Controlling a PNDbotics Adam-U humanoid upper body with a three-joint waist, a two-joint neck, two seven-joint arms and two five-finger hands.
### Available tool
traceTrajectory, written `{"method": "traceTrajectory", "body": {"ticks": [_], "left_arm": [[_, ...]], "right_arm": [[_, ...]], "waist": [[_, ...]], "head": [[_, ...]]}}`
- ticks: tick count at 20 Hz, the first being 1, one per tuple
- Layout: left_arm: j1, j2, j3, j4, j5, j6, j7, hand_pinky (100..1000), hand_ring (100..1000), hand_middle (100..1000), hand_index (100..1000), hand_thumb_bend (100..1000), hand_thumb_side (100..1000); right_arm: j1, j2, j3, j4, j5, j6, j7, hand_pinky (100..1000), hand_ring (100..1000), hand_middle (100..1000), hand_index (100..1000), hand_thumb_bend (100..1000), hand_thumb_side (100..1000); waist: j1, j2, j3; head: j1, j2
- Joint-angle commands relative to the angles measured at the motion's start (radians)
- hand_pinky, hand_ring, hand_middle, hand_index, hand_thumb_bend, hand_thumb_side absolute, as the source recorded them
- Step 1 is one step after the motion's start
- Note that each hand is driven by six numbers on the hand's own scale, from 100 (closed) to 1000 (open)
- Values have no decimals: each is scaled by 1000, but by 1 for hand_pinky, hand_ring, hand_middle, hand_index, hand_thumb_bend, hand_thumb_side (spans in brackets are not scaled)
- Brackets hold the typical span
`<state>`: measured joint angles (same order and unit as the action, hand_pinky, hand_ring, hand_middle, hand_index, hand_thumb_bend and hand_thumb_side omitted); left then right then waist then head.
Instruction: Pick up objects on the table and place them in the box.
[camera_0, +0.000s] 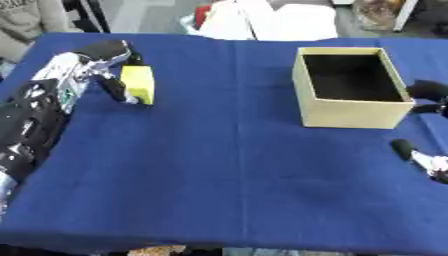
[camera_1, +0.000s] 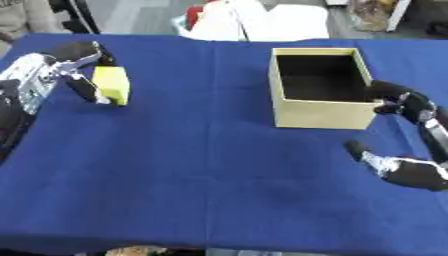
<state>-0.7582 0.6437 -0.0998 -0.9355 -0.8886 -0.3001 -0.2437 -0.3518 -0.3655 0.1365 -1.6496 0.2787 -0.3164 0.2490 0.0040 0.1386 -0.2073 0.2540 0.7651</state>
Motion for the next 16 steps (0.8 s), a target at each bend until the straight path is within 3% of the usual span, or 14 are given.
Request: {"method": "traceTrajectory", "body": {"ticks": [1, 4, 8, 16], "left_arm": [[-30, 53, 5, -81, 51, -3, 9, 687, 531, 391, 624, 622, 250], [-50, 54, -7, -137, 88, -6, 4, 687, 527, 393, 625, 618, 247], [-131, 1, -42, -200, 133, -19, -17, 687, 524, 396, 627, 621, 245], [-271, -182, -109, -218, 158, -68, -36, 690, 524, 415, 636, 627, 234]], "right_arm": [[-11, -15, -5, -8, -6, -2, 2, 778, 886, 839, 947, 434, 409], [-11, -16, -2, -7, -7, -3, 5, 778, 887, 839, 947, 431, 406], [-15, -10, 9, -6, -10, -6, 17, 778, 888, 838, 946, 430, 408], [-44, 22, 49, -5, -28, -16, 58, 779, 890, 834, 945, 424, 415]], "waist": [[2, -16, 2], [3, -19, 2], [3, -24, -2], [4, -27, -48]], "head": [[-1, 5], [2, 5], [14, 5], [50, 5]]}}
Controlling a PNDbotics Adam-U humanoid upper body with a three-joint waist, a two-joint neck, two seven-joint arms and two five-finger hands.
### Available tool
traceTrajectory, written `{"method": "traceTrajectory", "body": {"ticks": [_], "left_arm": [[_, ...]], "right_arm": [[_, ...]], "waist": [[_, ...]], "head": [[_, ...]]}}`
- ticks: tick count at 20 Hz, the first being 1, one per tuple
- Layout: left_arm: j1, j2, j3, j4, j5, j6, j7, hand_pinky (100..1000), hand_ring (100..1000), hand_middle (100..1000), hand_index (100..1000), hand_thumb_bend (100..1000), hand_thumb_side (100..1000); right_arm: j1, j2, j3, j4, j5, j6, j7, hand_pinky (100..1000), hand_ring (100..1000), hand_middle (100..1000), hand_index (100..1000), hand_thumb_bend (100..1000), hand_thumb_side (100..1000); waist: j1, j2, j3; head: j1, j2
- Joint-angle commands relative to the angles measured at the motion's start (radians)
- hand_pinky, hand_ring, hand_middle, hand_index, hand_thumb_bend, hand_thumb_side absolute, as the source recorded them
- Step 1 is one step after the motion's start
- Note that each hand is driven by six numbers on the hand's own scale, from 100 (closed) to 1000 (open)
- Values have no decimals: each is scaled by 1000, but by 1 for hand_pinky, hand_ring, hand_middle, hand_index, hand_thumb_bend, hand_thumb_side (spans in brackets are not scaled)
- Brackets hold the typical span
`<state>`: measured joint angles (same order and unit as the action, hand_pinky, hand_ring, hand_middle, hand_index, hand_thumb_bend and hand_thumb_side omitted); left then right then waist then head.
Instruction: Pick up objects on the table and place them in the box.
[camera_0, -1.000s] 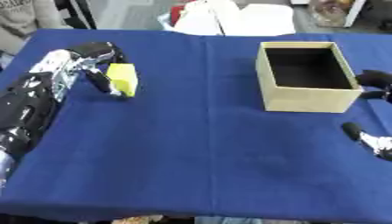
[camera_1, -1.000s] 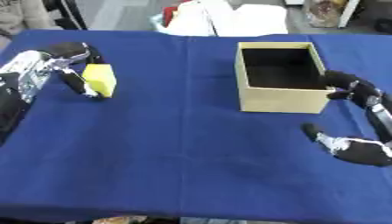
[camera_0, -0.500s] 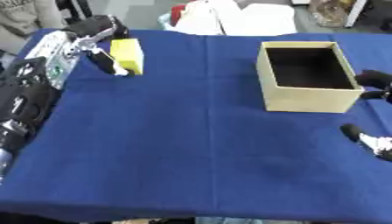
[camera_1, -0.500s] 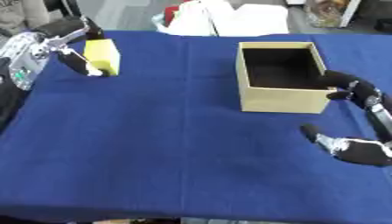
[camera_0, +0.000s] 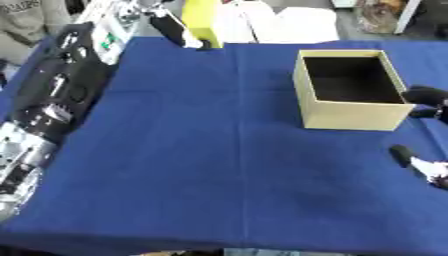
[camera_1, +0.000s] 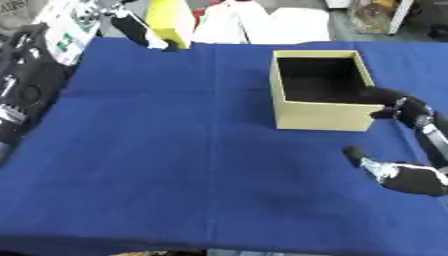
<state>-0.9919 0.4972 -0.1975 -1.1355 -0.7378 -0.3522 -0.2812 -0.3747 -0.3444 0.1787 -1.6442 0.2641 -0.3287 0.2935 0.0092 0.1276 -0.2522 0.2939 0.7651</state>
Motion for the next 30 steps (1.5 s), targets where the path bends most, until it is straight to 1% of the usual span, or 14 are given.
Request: {"method": "traceTrajectory", "body": {"ticks": [1, 2, 3, 7, 10, 14, 20, 22, 24, 25, 26, 27, 29, 30], "left_arm": [[-45, -58, -17, -18, 5, -23, 7, 691, 525, 418, 639, 627, 232], [-50, -78, -22, -15, 3, -29, 13, 692, 524, 422, 642, 625, 232], [-55, -98, -27, -11, 2, -33, 21, 693, 526, 424, 642, 623, 225], [-74, -161, -31, 23, -20, -45, 68, 696, 536, 460, 662, 643, 228], [-79, -193, -35, 53, -63, -59, 110, 698, 546, 476, 668, 641, 228], [-70, -218, -45, 93, -130, -93, 127, 704, 568, 515, 700, 641, 265], [-52, -240, -47, 134, -203, -138, 116, 708, 593, 560, 719, 653, 316], [-49, -243, -43, 139, -213, -138, 121, 714, 614, 600, 736, 670, 331], [-48, -242, -40, 139, -226, -128, 131, 737, 663, 695, 770, 718, 379], [-47, -241, -39, 139, -236, -119, 136, 768, 714, 763, 800, 766, 415], [-47, -240, -37, 139, -247, -108, 142, 778, 730, 784, 811, 785, 430], [-47, -239, -35, 138, -258, -97, 149, 796, 767, 833, 832, 822, 450], [-46, -237, -26, 133, -275, -70, 174, 816, 802, 880, 878, 896, 478], [-47, -235, -16, 128, -277, -55, 189, 822, 809, 887, 885, 910, 472]], "right_arm": [[-26, 5, 14, -10, -16, -5, 21, 779, 890, 834, 945, 423, 415], [-31, 9, 20, -9, -18, -7, 28, 779, 890, 833, 945, 470, 399], [-36, 14, 27, -9, -20, -9, 36, 779, 890, 833, 945, 420, 418], [-55, 38, 53, -5, -31, -13, 64, 779, 890, 832, 944, 412, 427], [-69, 52, 73, -3, -37, -18, 87, 779, 890, 832, 944, 408, 431], [-85, 70, 89, -1, -46, -21, 108, 779, 890, 831, 943, 401, 438], [-89, 80, 96, 1, -51, -23, 123, 779, 890, 830, 943, 393, 445], [-89, 80, 96, 2, -51, -23, 124, 779, 890, 830, 943, 392, 447], [-87, 80, 96, 2, -52, -23, 125, 779, 889, 829, 943, 389, 449], [-86, 80, 96, 3, -52, -23, 125, 779, 889, 829, 943, 386, 449], [-85, 80, 96, 3, -51, -23, 125, 779, 889, 829, 943, 386, 449], [-85, 80, 96, 3, -51, -23, 126, 779, 889, 829, 943, 383, 450], [-83, 78, 95, 3, -51, -23, 126, 780, 889, 829, 944, 381, 450], [-82, 78, 95, 4, -51, -23, 126, 780, 889, 828, 944, 380, 450]], "waist": [[-1, -14, -9], [-1, -13, -15], [0, -12, -23], [6, -4, -62], [12, 4, -89], [17, 17, -118], [21, 33, -136], [22, 35, -138], [24, 36, -140], [24, 36, -140], [25, 36, -140], [25, 36, -139], [26, 35, -138], [26, 35, -138]], "head": [[12, 5], [15, 5], [21, 5], [47, 5], [59, 5], [64, 5], [64, 5], [64, 5], [64, 5], [63, 5], [63, 5], [62, 5], [62, 5], [61, 5]]}}
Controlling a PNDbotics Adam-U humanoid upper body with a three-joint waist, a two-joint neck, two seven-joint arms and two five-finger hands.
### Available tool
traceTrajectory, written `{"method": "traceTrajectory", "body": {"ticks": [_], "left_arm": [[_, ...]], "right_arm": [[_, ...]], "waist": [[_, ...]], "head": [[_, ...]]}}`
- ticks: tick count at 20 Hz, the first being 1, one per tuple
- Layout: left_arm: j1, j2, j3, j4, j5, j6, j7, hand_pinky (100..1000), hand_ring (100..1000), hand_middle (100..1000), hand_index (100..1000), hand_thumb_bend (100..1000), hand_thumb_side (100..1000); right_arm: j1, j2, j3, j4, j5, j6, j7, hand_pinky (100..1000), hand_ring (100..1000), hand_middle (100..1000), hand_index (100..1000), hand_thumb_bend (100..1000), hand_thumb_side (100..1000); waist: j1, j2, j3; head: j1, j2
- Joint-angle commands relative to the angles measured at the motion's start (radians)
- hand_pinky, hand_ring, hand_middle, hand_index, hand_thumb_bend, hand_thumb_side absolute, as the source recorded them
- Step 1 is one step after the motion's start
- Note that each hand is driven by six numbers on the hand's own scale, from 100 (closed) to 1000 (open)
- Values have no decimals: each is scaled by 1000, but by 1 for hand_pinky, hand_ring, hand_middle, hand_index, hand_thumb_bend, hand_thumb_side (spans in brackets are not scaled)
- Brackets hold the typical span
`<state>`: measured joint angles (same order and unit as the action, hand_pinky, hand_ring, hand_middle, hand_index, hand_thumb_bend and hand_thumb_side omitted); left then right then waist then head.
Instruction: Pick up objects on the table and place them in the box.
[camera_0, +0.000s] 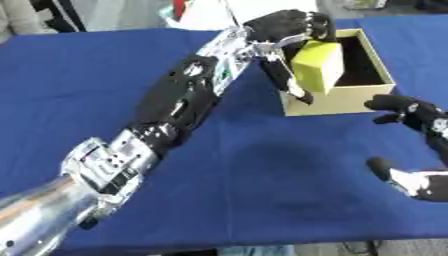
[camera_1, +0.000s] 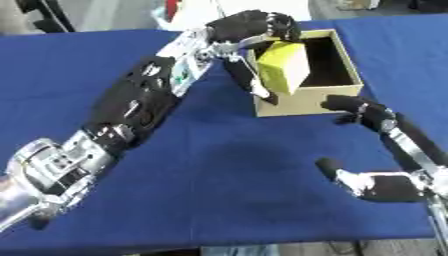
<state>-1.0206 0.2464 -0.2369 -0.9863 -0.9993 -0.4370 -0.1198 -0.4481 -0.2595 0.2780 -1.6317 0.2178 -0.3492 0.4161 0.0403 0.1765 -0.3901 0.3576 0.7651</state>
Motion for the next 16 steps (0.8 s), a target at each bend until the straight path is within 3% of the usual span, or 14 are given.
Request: {"method": "traceTrajectory", "body": {"ticks": [1, 4, 7, 11, 16], "left_arm": [[-19, 17, 31, -28, -15, 45, 44, 833, 821, 901, 901, 931, 461], [-20, 26, 65, -63, 7, 94, 92, 835, 817, 899, 889, 924, 447], [-15, 42, 58, -96, 48, 133, 142, 824, 789, 850, 849, 905, 451], [32, 86, 51, -163, 114, 133, 191, 824, 734, 803, 812, 810, 469], [155, 173, 95, -291, 196, 121, 240, 812, 697, 777, 798, 710, 478]], "right_arm": [[-8, -8, -5, -9, -5, -3, 3, 780, 889, 828, 944, 378, 450], [-3, -11, -6, -7, -5, -2, 2, 779, 889, 828, 943, 375, 452], [1, -18, -10, -5, -3, 0, -1, 779, 888, 827, 941, 374, 454], [11, -29, -28, -7, 0, 5, -17, 778, 887, 826, 941, 370, 449], [19, -52, -58, -17, 2, 12, -53, 776, 884, 827, 941, 376, 441]], "waist": [[-5, -15, 0], [-5, -17, 5], [-1, -21, 15], [4, -28, 51], [-1, -34, 109]], "head": [[-3, 5], [-5, 5], [-11, 5], [-31, 5], [-69, 5]]}}
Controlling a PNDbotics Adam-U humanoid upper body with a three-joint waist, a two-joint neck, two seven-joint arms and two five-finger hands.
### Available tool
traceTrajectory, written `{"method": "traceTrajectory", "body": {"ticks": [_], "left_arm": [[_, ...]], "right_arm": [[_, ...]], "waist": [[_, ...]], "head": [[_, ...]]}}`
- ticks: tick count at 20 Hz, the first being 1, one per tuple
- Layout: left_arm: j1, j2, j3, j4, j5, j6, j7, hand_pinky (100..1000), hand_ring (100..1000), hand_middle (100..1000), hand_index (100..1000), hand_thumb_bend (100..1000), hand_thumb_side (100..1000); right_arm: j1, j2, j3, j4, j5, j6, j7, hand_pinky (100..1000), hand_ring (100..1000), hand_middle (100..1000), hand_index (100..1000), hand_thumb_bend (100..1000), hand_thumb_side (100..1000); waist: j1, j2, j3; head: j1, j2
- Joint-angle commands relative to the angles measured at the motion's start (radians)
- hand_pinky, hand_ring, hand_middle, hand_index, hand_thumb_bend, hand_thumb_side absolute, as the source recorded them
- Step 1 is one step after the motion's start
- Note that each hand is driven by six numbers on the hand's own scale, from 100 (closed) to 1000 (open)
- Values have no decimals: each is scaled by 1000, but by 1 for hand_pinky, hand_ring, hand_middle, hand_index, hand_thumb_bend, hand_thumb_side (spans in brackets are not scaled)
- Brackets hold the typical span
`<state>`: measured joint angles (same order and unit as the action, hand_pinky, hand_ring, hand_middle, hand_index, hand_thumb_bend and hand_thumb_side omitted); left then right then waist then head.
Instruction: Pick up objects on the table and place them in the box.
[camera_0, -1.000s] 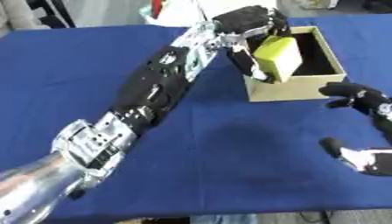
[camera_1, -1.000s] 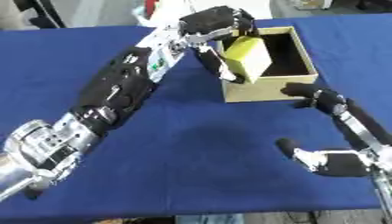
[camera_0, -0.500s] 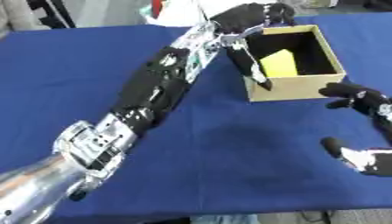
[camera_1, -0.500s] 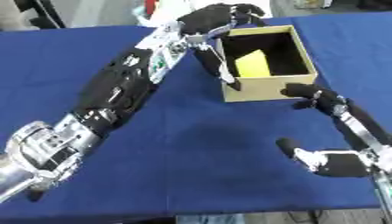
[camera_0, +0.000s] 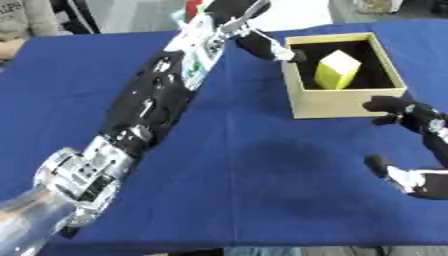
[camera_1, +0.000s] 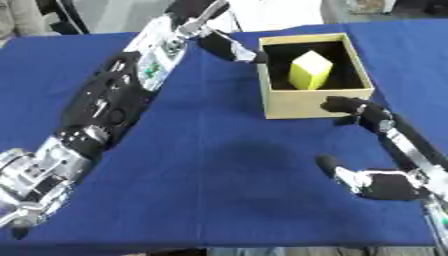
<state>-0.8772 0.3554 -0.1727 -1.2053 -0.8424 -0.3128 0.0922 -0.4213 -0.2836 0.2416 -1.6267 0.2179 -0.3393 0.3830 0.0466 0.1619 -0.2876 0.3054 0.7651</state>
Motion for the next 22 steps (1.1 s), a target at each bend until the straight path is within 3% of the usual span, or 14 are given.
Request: {"method": "traceTrajectory", "body": {"ticks": [1, 8, 15, 22], "left_arm": [[37, 83, 45, -97, 55, 0, 39, 809, 691, 772, 796, 689, 476], [215, 143, 125, -276, 164, 54, 69, 802, 672, 758, 787, 639, 478], [395, 88, 222, -395, 275, 159, 18, 803, 651, 747, 788, 599, 517], [585, 39, 263, -518, 392, 226, -27, 796, 627, 727, 790, 584, 543]], "right_arm": [[-6, -33, -30, -25, 1, 4, -31, 775, 883, 827, 941, 375, 439], [14, -61, -89, -59, -4, 22, -120, 763, 865, 817, 936, 371, 416], [38, -78, -127, -90, -12, 36, -190, 752, 852, 806, 932, 356, 403], [48, -69, -131, -93, -28, 46, -211, 745, 842, 796, 929, 328, 397]], "waist": [[-9, -19, 17], [-23, -10, 77], [-40, 1, 107], [-53, -4, 114]], "head": [[-25, 5], [-60, 5], [-63, 5], [-66, 5]]}}
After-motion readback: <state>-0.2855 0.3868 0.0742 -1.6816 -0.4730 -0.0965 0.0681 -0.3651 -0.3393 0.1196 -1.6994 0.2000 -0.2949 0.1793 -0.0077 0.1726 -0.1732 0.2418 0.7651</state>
